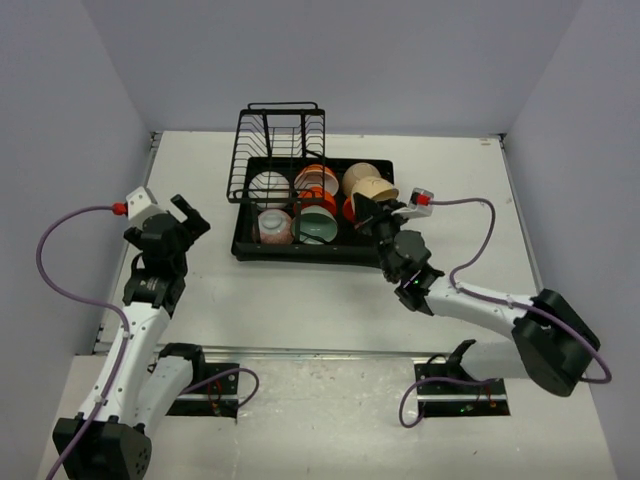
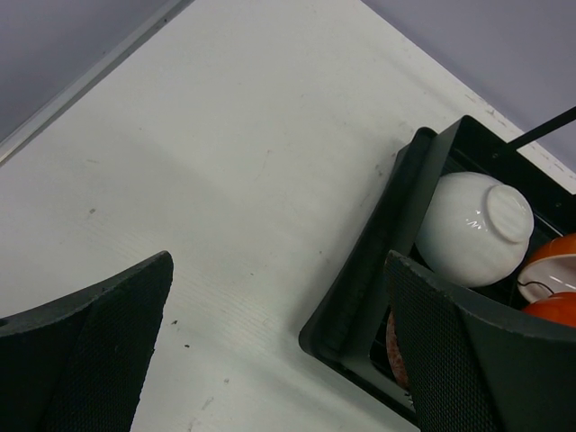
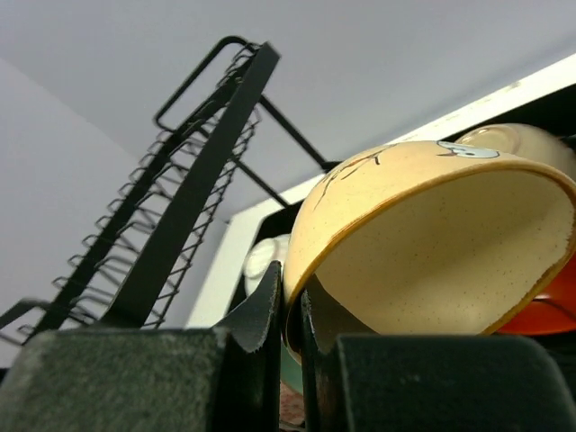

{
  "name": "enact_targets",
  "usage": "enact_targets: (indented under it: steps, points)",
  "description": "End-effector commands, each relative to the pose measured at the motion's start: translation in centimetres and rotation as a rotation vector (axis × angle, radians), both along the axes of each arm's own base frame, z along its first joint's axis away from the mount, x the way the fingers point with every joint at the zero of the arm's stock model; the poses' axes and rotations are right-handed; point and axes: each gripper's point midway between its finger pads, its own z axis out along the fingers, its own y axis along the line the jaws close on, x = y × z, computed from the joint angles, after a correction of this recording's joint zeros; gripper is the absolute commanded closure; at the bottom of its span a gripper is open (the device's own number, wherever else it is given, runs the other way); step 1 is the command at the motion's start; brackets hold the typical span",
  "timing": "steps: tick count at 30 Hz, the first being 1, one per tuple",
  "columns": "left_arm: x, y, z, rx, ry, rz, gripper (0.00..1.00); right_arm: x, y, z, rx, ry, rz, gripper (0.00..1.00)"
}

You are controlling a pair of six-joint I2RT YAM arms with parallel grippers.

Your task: Unload the bowls from the dish rack

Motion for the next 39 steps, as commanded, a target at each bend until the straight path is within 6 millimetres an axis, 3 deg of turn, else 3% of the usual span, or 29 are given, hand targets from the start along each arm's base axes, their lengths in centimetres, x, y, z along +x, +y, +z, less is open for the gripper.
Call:
enact_targets:
  steps: [1, 4, 9, 12, 14, 15, 18, 19, 22, 28, 35, 39]
  points:
    - [0.6, 0.3, 0.7, 0.011, -0.024, 0.012, 0.01, 1.9, -5.2, 4.6, -0.091, 0.028, -0.176, 1.0]
    - [1.1, 0.3, 0.1, 0.015, 0.014, 0.013, 0.01, 3.8, -10.4, 3.7, -0.205, 0.217, -0.264, 1.0]
    - [1.7, 0.9, -0.5, 0.033, 0.073, 0.052, 0.05, 2.9, -17.3, 6.3, -0.293, 0.275, -0.425, 1.0]
    - [1.9, 1.6, 0.0, 0.039, 0.093, 0.104, 0.05, 3.5, -20.8, 6.1, -0.34, 0.361, -0.51, 1.0]
    - [2.2, 2.1, 0.7, 0.04, 0.086, 0.138, 0.05, 4.4, -21.5, 5.8, -0.338, 0.407, -0.495, 1.0]
    - [2.5, 2.4, 0.9, 0.047, 0.089, 0.155, 0.04, 5.7, -22.1, 3.8, -0.347, 0.47, -0.484, 1.0]
    - [2.9, 2.8, 0.3, 0.068, 0.145, 0.181, 0.04, 7.5, -24.1, 1.4, -0.338, 0.59, -0.486, 1.0]
    - [3.1, 2.7, 0.2, 0.065, 0.154, 0.181, 0.04, 8.5, -24.4, -0.8, -0.344, 0.653, -0.475, 1.0]
    - [3.9, 1.8, -0.5, 0.034, 0.185, 0.139, 0.03, 9.5, -26.5, -3.4, -0.312, 0.762, -0.461, 1.0]
    - [2.9, -0.5, -2.4, -0.029, 0.21, 0.022, 0.01, 10.0, -29.4, -4.9, -0.313, 0.902, -0.466, 1.0]
    - [2.5, -0.8, -1.9, 0.058, 0.207, -0.07, 0.01, 10.1, -31.3, -6.3, -0.316, 1.01, -0.46, 1.0]
    - [2.5, -0.6, -2.5, 0.074, 0.252, -0.065, 0.01, 10.0, -33.2, -9.8, -0.327, 1.106, -0.469, 1.0]
